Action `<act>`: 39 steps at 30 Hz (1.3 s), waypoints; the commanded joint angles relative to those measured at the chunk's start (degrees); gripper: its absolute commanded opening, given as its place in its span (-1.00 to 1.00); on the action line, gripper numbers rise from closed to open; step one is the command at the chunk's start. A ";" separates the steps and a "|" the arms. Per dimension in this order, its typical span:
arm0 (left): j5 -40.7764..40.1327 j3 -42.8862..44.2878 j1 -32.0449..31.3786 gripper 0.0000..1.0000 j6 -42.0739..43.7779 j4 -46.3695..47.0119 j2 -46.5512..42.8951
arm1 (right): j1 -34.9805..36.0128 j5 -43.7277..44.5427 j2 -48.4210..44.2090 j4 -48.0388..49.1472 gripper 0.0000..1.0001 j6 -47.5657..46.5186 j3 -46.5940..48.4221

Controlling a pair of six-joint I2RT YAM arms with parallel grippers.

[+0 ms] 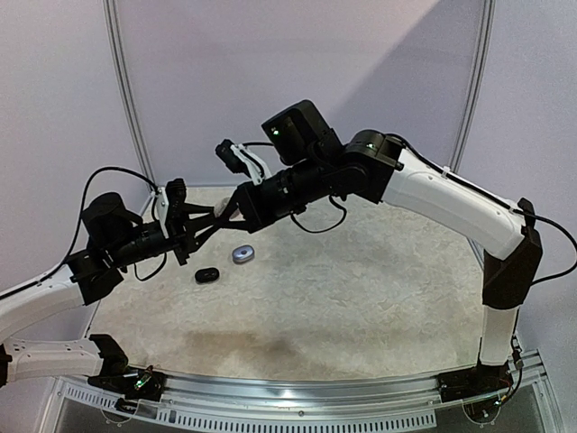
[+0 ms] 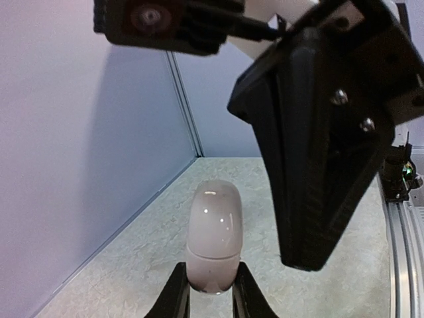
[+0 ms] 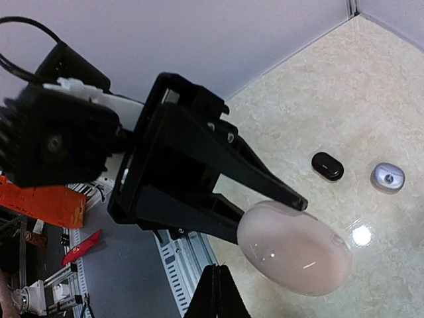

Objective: Insert the wireless bluetooth earbuds into the charging case

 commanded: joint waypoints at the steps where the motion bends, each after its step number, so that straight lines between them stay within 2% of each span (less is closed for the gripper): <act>1: -0.76 1.60 0.21 -1.00 -2.86 0.44 0.81 | 0.46 1.23 -4.38 -1.60 -1.00 0.56 -3.54; 5: -1.31 1.20 0.34 -1.00 -12.10 -3.48 2.37 | -1.01 9.47 -9.14 2.69 -1.00 1.13 -8.21; 10: -0.28 2.01 1.34 -1.00 -25.84 -10.15 6.15 | -7.10 17.38 -19.27 11.93 -0.94 8.25 -25.34; 12: 0.30 3.54 2.14 -1.00 -28.38 -13.21 8.44 | -10.30 22.09 -23.51 12.21 -0.89 12.76 -32.26; 14: 0.00 6.33 3.97 -1.00 -28.84 -19.44 11.33 | -13.11 27.43 -25.88 8.32 -0.85 18.77 -36.70; 18: 5.26 14.14 10.76 -1.00 -29.89 -30.25 20.38 | -16.08 35.42 -28.25 0.51 -0.45 25.08 -43.62; 25: 13.16 29.87 23.87 -1.00 -25.99 -50.87 38.41 | -22.18 37.28 -31.81 -1.45 0.47 31.21 -56.42; 28: 17.51 40.76 28.02 -1.00 -25.38 -61.26 50.52 | -24.12 38.66 -33.80 -1.21 0.67 32.43 -60.38; 30: 19.71 44.24 29.75 -1.00 -26.91 -62.55 55.67 | -24.88 39.29 -34.83 -1.32 0.73 32.59 -61.95; 33: 20.86 45.37 31.39 -1.00 -31.82 -56.09 60.39 | -25.35 38.89 -35.39 -1.41 0.74 33.13 -63.00; 39: 18.40 41.38 31.71 -1.00 -40.70 -47.35 66.05 | -25.35 37.79 -34.76 -3.17 0.74 33.49 -62.26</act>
